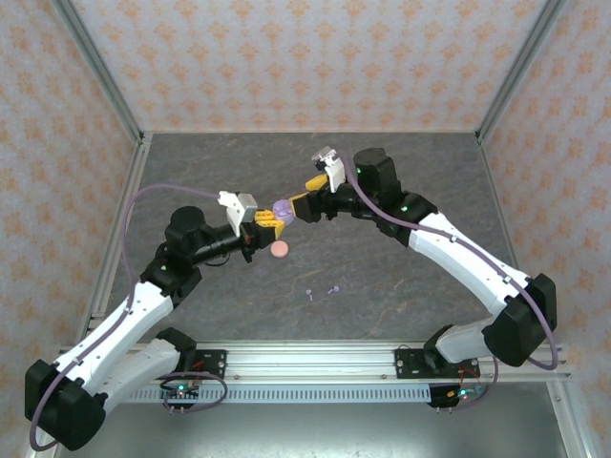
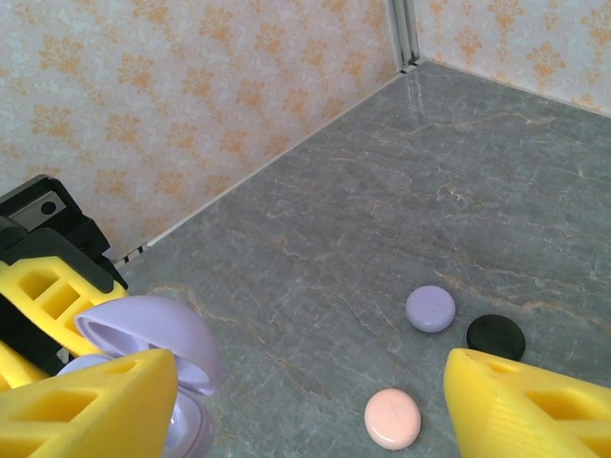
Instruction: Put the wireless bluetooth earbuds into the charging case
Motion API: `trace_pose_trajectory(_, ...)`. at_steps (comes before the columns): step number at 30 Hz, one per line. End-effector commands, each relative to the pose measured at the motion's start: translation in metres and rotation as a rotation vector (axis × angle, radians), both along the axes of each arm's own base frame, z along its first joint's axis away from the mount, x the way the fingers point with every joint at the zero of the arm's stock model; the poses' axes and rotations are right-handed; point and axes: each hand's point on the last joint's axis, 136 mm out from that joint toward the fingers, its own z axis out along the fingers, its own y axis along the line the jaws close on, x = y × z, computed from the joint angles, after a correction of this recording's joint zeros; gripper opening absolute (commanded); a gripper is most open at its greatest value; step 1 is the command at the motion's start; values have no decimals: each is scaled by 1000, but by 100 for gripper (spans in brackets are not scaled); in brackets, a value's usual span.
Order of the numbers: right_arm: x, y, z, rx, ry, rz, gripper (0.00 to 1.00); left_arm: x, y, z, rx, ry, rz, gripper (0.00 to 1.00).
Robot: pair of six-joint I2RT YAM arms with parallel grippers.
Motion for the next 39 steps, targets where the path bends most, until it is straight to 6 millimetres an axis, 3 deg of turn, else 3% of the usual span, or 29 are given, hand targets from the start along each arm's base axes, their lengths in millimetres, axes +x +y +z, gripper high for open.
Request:
trace_pose_trajectory(1, 1, -4, 19, 26, -12, -25, 74, -3, -2, 14, 3, -52, -14, 10)
trace_pose_trajectory(6, -5, -17, 23, 11, -2, -71, 74, 2, 4, 11, 14, -50, 35, 10)
trace_pose_trajectory(11, -17, -39, -2, -63, 121, -156, 69, 4, 15, 5, 37, -48, 106, 10)
trace_pose_trajectory(16, -35, -55, -60, -136, 373, -269, 64, -2, 25, 5, 52, -57, 148, 10)
trace_pose_trajectory(23, -73, -41, -145, -340, 628, -323, 55, -14, 36, 20, 51, -106, 178, 10)
trace_pose_trajectory(30, -90, -27, -200, -500, 781, -337, 52, -21, 39, 31, 33, -135, 176, 10)
trace_pose_trajectory(39, -98, -18, -248, -696, 850, -331, 47, -21, 39, 30, 31, -132, 178, 10)
